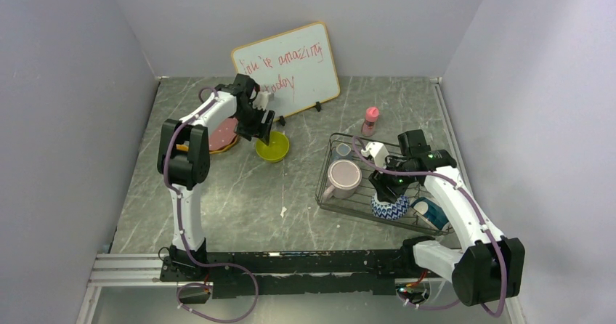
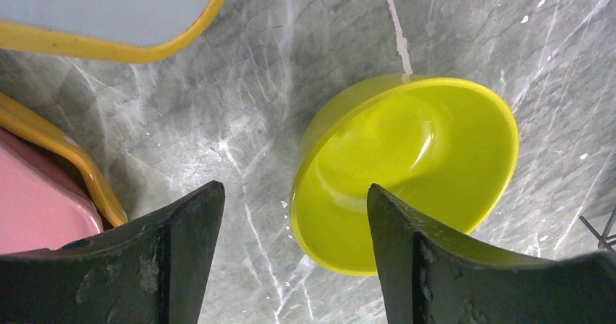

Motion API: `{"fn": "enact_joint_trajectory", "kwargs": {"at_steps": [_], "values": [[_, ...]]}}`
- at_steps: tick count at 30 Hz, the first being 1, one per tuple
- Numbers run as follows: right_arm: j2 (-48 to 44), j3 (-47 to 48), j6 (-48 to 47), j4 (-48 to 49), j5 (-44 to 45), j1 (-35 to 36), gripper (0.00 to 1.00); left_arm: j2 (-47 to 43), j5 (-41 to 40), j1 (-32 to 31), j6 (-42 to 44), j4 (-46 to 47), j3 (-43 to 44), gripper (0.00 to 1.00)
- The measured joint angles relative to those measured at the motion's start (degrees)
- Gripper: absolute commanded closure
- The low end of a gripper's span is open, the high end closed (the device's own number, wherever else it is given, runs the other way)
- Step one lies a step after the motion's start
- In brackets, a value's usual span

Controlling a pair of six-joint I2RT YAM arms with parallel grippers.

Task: Unload the mixed dishes from the dish rack
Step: Pick up the bowl from the dish rack.

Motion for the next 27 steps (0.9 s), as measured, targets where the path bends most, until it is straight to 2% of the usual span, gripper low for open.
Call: {"fn": "enact_joint_trajectory", "kwargs": {"at_steps": [7,27], "values": [[0.0,0.4,0.2,-0.3,0.0,0.0,1.00,-0.6,-0.2,0.0,0.0,-0.5,0.0,0.23],[0.0,8.0,10.1,-2.3,-1.0,0.0,1.00,-9.0,0.5,0.0,0.6,-0.4,0.0,0.21]]}}
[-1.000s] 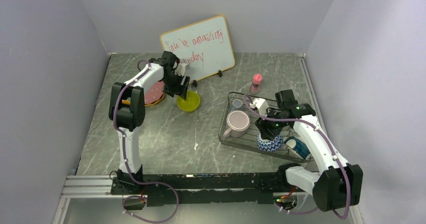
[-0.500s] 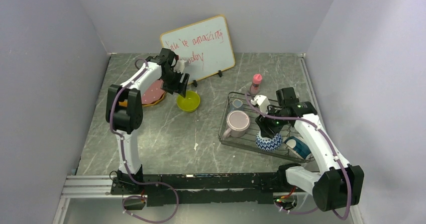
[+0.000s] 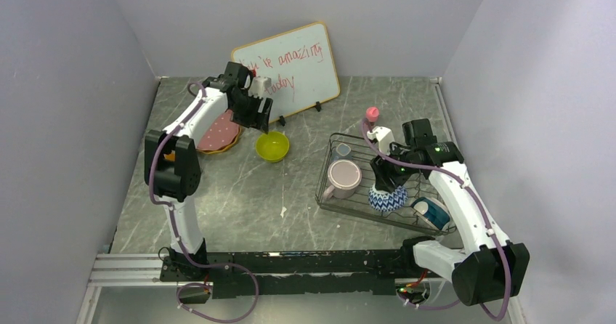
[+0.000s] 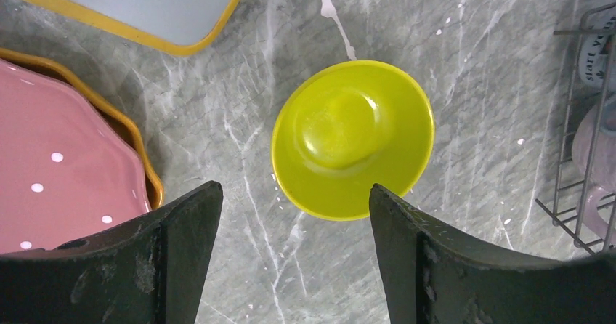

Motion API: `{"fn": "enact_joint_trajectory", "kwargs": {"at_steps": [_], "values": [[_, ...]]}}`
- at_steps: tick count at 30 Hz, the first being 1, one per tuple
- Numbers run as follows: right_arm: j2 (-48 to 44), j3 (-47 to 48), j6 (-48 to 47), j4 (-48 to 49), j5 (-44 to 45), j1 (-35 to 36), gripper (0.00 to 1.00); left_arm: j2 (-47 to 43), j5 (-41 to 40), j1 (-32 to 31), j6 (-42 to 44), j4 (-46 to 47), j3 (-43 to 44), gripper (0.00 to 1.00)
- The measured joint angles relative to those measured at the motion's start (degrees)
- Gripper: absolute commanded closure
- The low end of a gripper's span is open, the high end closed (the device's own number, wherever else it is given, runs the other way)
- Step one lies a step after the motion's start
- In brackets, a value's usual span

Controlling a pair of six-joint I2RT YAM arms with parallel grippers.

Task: Unload the mixed dishes from the dish rack
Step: Pick up the bowl from the dish rack.

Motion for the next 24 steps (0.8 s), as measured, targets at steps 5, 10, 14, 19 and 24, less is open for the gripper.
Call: {"fn": "enact_joint_trajectory", "kwargs": {"at_steps": [5,10,14,19,24], "values": [[0.0,0.0,0.9,0.4,-0.1,0.0,1.00,-0.3,1.1,0.0,0.0,0.0,0.0,0.21],[0.0,0.8,1.6,1.5,-0.8,0.0,1.00,-0.3,1.8,0.0,0.0,0.0,0.0,0.21],[0.0,2.8,2.0,3.5,-0.8,0.0,1.00,-0.3,2.6,0.0,0.0,0.0,0.0,0.21],[0.0,3.5,2.5,5.2,-0.8,0.0,1.00,-0.3,3.4,0.0,0.0,0.0,0.0,0.21],[0.0,3.5,3.9,6.5,-0.7,0.0,1.00,-0.4,5.2,0.0,-0.1,0.0,0.0,0.22]]}}
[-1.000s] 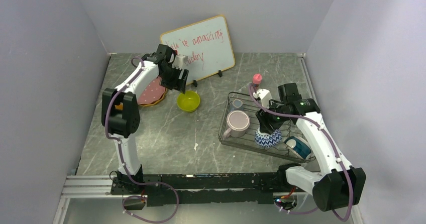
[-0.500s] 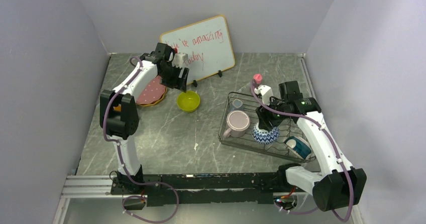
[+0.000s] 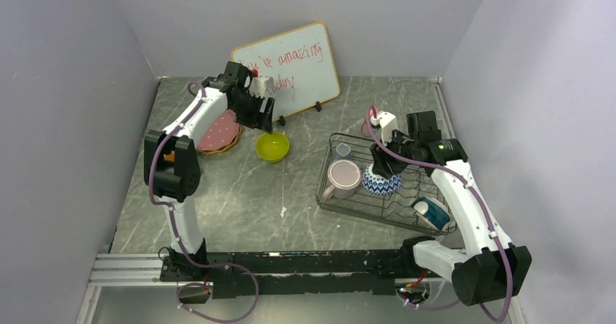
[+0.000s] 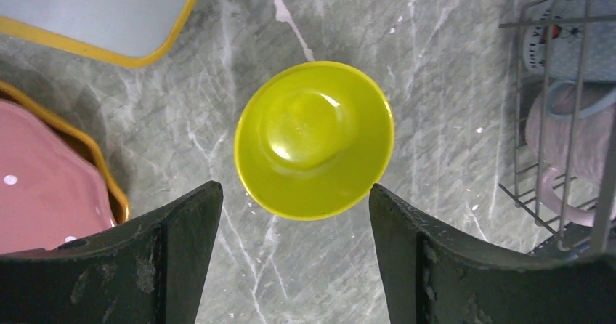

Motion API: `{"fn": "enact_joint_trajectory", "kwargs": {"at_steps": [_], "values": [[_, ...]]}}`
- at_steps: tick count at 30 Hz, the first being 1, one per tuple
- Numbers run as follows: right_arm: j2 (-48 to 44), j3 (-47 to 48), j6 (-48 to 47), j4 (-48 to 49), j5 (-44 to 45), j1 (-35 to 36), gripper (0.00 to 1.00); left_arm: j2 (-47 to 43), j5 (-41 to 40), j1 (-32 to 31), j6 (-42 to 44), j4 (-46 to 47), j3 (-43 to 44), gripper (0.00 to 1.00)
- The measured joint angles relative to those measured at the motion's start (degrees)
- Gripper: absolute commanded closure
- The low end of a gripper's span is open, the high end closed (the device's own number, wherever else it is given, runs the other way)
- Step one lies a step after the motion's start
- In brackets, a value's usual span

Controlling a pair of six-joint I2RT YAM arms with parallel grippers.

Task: Unload the mixed dishes from the dish rack
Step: Pick up the bowl from the dish rack, then place the bowl at the center of the board.

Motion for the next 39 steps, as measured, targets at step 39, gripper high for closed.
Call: {"fn": "enact_joint_trajectory", "kwargs": {"at_steps": [39], "values": [[-4.4,-3.0,19.1,24.7,-14.1,0.0,1.00,-2.0,45.5,-16.3,-60.5,71.2,-23.0,0.21]]}}
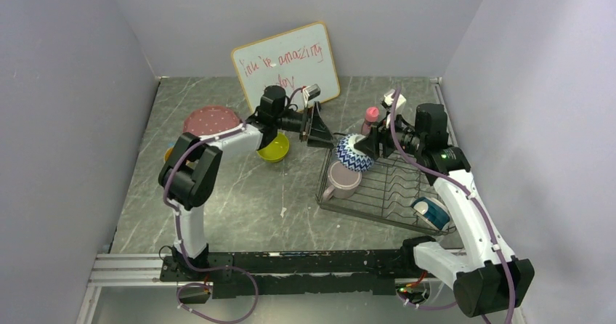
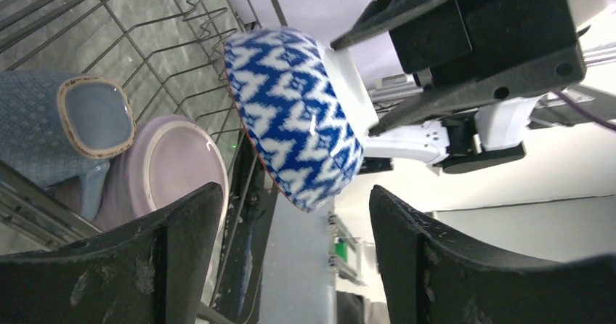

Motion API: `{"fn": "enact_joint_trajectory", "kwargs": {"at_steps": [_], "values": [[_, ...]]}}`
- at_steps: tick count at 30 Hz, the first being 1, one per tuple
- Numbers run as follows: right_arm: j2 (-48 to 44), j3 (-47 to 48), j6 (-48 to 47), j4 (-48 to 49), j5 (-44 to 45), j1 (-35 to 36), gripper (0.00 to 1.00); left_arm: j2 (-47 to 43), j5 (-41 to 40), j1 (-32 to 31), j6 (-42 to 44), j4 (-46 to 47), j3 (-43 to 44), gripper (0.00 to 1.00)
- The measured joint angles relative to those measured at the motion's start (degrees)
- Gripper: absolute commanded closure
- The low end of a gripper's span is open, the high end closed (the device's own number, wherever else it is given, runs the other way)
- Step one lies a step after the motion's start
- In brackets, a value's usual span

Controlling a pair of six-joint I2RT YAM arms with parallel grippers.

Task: Unload the mixed dishes from the dish rack
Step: Place the bowl at the center of the board.

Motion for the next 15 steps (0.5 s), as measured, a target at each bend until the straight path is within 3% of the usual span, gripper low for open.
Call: {"fn": "enact_joint_trajectory", "kwargs": {"at_steps": [9,15], "values": [[0.1,-0.6,2.4,3.3,-3.7,-0.2,1.00,3.5,0.2,-0.5,-17.9,19.7,-1.4,0.24],[0.1,-2.6,3.2,6.7,-5.4,-0.3,1.00,4.0,0.3,-1.7,-23.4,24.7,-1.4,0.30]]}}
